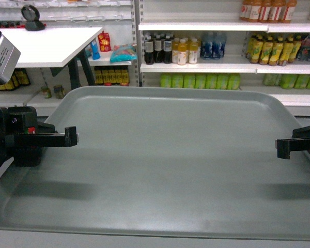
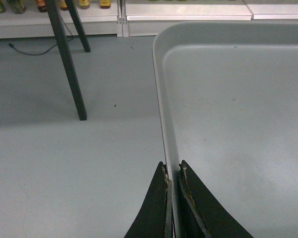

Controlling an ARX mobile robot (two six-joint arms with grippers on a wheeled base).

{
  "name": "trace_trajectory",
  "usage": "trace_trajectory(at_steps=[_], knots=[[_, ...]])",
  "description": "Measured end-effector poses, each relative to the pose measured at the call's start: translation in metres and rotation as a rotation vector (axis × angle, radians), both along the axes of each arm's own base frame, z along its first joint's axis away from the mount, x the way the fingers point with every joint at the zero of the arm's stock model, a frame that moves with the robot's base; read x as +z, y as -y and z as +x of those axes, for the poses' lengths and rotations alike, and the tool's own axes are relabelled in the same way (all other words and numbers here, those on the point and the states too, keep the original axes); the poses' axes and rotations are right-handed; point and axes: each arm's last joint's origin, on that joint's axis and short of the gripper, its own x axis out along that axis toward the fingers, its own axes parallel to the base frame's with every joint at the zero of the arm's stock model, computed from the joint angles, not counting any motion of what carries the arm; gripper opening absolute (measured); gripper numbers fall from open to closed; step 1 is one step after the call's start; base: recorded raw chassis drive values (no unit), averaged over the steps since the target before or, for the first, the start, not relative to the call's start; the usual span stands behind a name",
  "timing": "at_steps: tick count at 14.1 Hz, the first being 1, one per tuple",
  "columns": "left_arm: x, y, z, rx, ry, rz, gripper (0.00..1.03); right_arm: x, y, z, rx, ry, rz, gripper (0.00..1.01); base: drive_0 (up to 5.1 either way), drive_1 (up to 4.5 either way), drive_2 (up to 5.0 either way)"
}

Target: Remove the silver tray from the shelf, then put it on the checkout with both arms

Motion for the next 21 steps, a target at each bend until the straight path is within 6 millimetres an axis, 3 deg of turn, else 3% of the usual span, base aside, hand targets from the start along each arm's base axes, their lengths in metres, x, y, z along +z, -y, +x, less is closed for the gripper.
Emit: trace_trajectory(at_steps=[21], knots=[[0.0000, -0.0002, 0.0001, 0.000, 0.000, 0.000, 0.03, 0.0001, 0.0000, 0.0001, 0.000, 0.000, 0.000, 0.03, -5.0, 2.44, 2.4]])
